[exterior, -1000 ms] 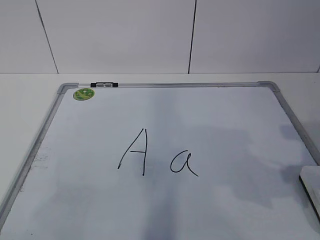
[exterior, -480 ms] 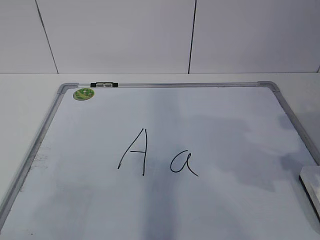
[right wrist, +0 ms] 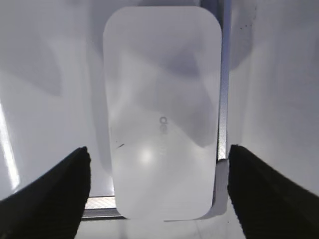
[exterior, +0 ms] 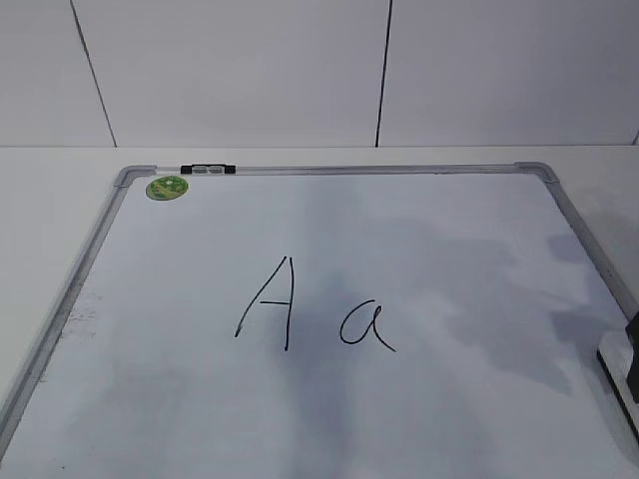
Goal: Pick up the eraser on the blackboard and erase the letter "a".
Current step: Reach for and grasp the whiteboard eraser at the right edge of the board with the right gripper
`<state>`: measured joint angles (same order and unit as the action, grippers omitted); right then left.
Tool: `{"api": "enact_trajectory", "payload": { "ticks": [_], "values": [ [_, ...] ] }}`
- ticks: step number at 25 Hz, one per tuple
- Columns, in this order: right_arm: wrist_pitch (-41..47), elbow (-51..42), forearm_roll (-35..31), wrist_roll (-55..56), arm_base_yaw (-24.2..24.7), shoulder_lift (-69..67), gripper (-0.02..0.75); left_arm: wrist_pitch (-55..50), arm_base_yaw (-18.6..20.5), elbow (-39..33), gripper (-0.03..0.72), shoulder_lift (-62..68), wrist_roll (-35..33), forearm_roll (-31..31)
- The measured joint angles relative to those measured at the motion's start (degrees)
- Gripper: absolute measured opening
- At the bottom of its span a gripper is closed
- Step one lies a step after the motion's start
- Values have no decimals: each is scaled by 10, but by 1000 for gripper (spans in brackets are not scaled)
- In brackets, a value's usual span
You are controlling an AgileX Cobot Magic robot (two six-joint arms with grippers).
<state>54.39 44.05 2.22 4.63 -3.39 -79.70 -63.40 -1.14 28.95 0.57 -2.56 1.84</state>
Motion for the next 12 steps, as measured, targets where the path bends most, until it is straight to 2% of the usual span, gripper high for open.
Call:
{"api": "enact_trajectory", "payload": {
  "ticks": [12],
  "values": [
    [-25, 1, 3, 21, 0, -45, 676, 0, 0, 0, 239, 0, 0, 0]
  ]
}}
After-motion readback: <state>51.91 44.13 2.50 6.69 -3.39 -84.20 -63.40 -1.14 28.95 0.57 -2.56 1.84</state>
